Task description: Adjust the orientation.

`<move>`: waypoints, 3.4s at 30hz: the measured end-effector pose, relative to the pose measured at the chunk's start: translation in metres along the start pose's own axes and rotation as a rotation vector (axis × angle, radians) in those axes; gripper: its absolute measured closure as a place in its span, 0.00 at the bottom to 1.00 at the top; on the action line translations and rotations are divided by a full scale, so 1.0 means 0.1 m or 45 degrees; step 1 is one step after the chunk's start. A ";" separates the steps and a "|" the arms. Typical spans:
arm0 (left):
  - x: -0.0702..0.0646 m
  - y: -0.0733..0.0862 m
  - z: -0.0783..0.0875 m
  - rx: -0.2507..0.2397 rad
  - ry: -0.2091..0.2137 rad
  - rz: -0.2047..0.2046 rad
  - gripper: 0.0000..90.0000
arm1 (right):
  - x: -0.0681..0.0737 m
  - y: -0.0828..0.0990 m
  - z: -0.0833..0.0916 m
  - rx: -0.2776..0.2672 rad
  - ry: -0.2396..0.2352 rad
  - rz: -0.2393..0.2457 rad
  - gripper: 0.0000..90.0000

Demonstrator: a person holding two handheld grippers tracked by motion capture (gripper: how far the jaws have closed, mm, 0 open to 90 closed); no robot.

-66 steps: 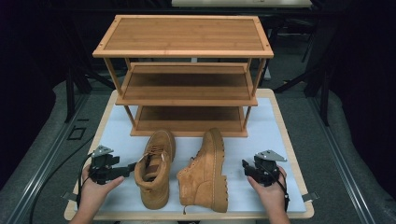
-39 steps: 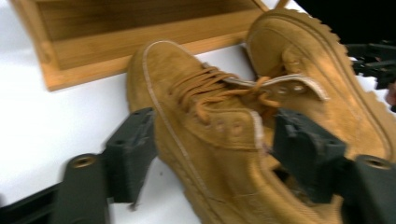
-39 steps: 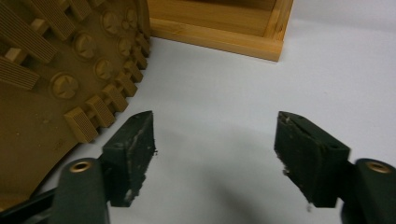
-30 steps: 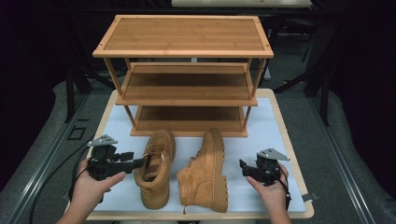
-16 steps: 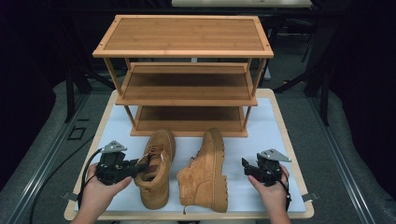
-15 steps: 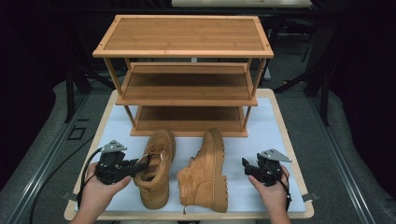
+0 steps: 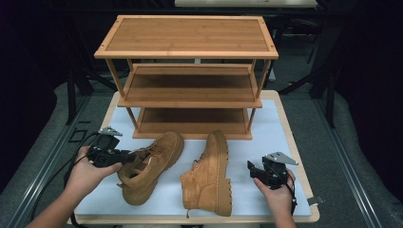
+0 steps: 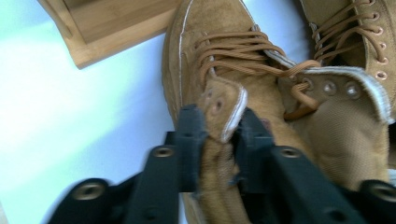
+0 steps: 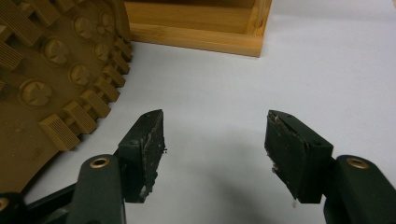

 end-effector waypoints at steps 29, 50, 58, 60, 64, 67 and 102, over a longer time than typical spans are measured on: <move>-0.02 0.07 -0.16 0.619 -0.144 0.057 0.81 | 0.01 0.04 -0.04 0.037 -0.002 -0.035 0.40; -0.08 -0.02 -0.05 0.623 0.033 0.220 0.87 | -0.01 0.06 -0.05 0.057 -0.015 -0.057 0.42; -0.12 -0.13 0.09 0.610 0.182 0.405 0.87 | -0.02 0.07 -0.05 0.064 -0.017 -0.072 0.43; -0.11 -0.15 0.14 0.604 0.205 0.424 0.87 | -0.03 0.07 -0.05 0.064 -0.019 -0.073 0.43; -0.12 -0.20 0.23 0.587 0.217 0.436 0.87 | -0.04 0.07 -0.06 0.064 -0.018 -0.083 0.43; -0.13 -0.24 0.34 0.571 0.219 0.443 0.87 | -0.05 0.07 -0.05 0.067 -0.017 -0.084 0.43; -0.31 -0.84 1.67 0.260 0.303 0.478 0.88 | -0.10 0.09 -0.06 0.067 -0.007 -0.125 0.44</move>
Point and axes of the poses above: each handheld gripper's, and its own axes: z roughly backward along the jaws, y roughly out of its underside, x roughly to its left, the point moved 6 cm from there along -z, roughly forward along the jaws, and after that the axes turned 3 degrees about z, right-handed, at the moved point
